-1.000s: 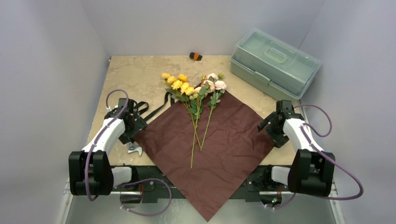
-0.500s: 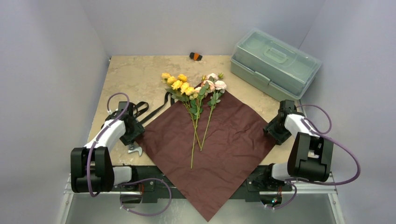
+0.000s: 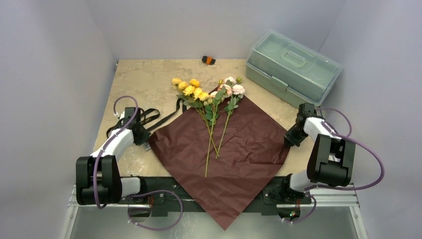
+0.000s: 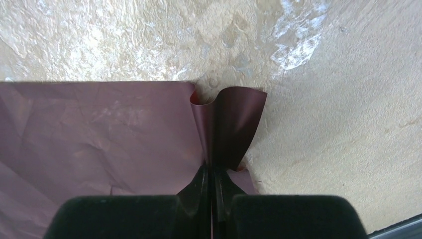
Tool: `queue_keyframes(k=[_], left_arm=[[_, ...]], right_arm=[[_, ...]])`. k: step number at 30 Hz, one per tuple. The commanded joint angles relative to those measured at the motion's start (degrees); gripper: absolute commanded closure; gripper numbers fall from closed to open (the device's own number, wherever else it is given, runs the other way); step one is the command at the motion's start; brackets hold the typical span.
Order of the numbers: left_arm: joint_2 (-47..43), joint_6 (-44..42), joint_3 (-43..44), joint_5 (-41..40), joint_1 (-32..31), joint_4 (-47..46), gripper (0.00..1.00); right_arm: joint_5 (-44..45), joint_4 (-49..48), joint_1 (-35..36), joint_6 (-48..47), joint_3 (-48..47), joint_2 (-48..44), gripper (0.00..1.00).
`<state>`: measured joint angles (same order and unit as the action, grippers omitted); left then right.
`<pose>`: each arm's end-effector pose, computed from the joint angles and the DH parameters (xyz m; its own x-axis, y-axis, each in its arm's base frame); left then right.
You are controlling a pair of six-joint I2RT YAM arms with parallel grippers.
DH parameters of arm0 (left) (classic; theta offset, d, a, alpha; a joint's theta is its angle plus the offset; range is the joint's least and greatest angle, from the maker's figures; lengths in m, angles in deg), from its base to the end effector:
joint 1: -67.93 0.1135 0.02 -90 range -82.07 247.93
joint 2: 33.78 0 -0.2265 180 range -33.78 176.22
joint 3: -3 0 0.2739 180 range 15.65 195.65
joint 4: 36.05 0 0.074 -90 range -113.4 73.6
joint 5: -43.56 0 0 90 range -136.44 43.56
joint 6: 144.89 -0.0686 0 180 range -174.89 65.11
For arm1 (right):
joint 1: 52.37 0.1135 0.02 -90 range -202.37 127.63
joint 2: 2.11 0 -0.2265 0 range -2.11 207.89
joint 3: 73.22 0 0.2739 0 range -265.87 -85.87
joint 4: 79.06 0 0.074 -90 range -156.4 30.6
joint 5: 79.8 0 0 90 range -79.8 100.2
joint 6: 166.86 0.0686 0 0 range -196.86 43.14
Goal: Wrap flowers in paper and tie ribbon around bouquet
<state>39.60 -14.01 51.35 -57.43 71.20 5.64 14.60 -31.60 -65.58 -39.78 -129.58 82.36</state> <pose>0.2581 0.0278 0.0848 -0.6075 -0.6782 -0.4134 -0.6994 0.7035 -0.1263 0.2668 -0.0680 0.0720 -0.6036 0.7592 -0.2436 0.7651 0.6375 0.0910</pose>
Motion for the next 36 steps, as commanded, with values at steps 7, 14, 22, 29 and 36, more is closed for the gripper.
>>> queue_keyframes(k=[7,14,22,29,36], left_arm=[[7.17,-0.4,-2.71,12.73,-0.54,-18.38,1.0],[13.34,0.18,2.38,13.09,-0.54,-19.81,1.0],[20.34,-0.02,9.6,13.67,-0.54,-20.33,1.0],[17.13,-7.32,13.43,12.6,-0.54,-12.64,0.6],[7.47,-15.67,10.86,17.74,-0.8,-13.3,0.38]], right_arm=[[-4.17,-6.03,0.36,2.41,0.76,6.08,1.0],[-5.36,-7.52,1.21,5.06,-3.5,10.11,1.0],[-5.23,-5.78,2.11,6.89,-9.84,14.83,1.0],[-4.58,-3.78,2.4,7.05,-6.99,10.91,1.0],[-5.22,-3.87,2.4,6.72,-4.73,8.87,1.0]])
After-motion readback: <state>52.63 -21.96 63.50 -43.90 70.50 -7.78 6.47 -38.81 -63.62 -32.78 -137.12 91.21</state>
